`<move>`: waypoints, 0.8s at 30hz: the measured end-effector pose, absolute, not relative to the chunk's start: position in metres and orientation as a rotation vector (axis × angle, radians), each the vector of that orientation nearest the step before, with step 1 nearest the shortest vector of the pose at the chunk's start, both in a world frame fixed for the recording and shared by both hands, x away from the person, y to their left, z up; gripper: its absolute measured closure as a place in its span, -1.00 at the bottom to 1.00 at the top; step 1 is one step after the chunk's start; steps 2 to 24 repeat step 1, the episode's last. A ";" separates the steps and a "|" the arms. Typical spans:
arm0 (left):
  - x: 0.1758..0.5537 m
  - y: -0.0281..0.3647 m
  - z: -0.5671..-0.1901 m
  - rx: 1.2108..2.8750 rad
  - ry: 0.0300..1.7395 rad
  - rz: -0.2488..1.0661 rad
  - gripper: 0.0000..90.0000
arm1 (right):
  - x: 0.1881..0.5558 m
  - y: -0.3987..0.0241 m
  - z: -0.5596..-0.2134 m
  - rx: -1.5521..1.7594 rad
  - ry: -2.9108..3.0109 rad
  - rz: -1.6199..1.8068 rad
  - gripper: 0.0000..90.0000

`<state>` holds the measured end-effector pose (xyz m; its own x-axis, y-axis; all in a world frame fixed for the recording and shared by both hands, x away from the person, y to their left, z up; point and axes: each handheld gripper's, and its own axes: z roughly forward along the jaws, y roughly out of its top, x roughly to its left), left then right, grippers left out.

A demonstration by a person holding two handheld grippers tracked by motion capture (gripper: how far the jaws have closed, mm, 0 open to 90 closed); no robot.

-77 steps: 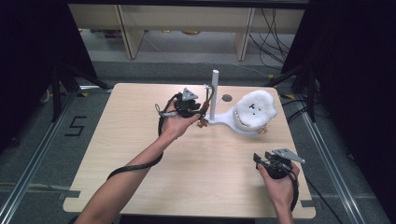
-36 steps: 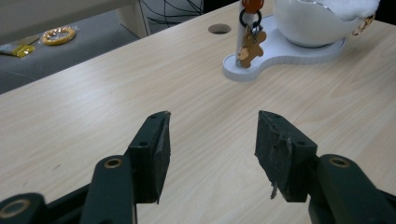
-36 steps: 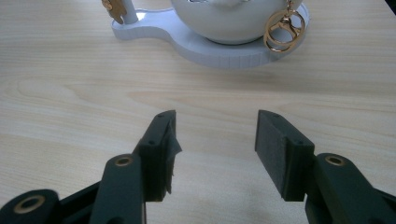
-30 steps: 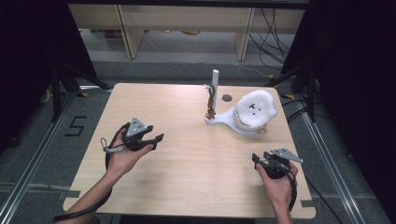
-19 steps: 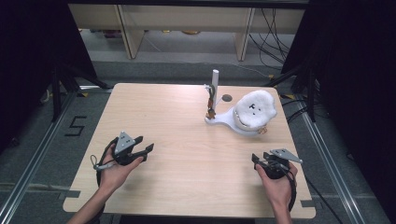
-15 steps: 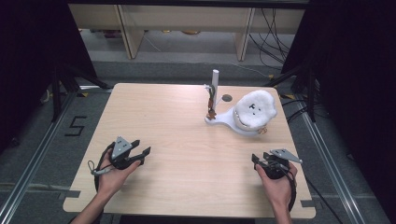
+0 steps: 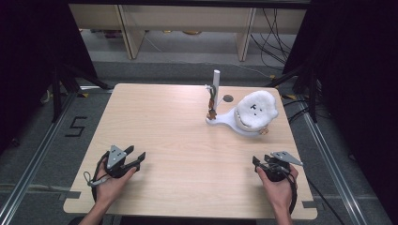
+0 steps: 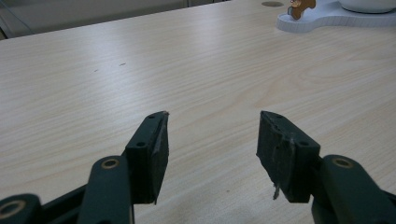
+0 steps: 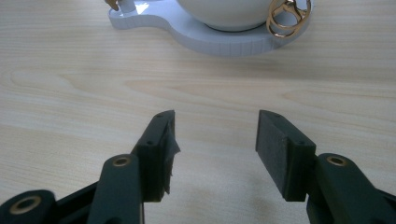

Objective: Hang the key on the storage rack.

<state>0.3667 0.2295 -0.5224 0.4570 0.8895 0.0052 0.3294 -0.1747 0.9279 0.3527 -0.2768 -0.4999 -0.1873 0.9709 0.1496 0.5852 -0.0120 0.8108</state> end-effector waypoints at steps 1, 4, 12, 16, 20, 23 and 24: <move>0.367 0.229 -0.523 1.729 1.055 0.717 -0.08 | 0.353 -0.276 -0.501 1.612 1.793 1.100 0.07; 0.367 0.229 -0.523 1.729 1.055 0.717 -0.08 | 0.353 -0.276 -0.501 1.612 1.793 1.100 0.07; 0.367 0.229 -0.523 1.729 1.055 0.717 -0.08 | 0.353 -0.276 -0.501 1.612 1.793 1.100 0.07; 0.367 0.229 -0.523 1.729 1.055 0.717 -0.08 | 0.353 -0.276 -0.501 1.612 1.793 1.100 0.07; 0.367 0.229 -0.523 1.729 1.055 0.717 -0.08 | 0.353 -0.276 -0.501 1.612 1.793 1.100 0.07; 0.367 0.229 -0.523 1.729 1.055 0.717 -0.08 | 0.353 -0.276 -0.501 1.612 1.793 1.100 0.07; 0.367 0.229 -0.523 1.729 1.055 0.717 -0.08 | 0.353 -0.276 -0.501 1.612 1.793 1.100 0.07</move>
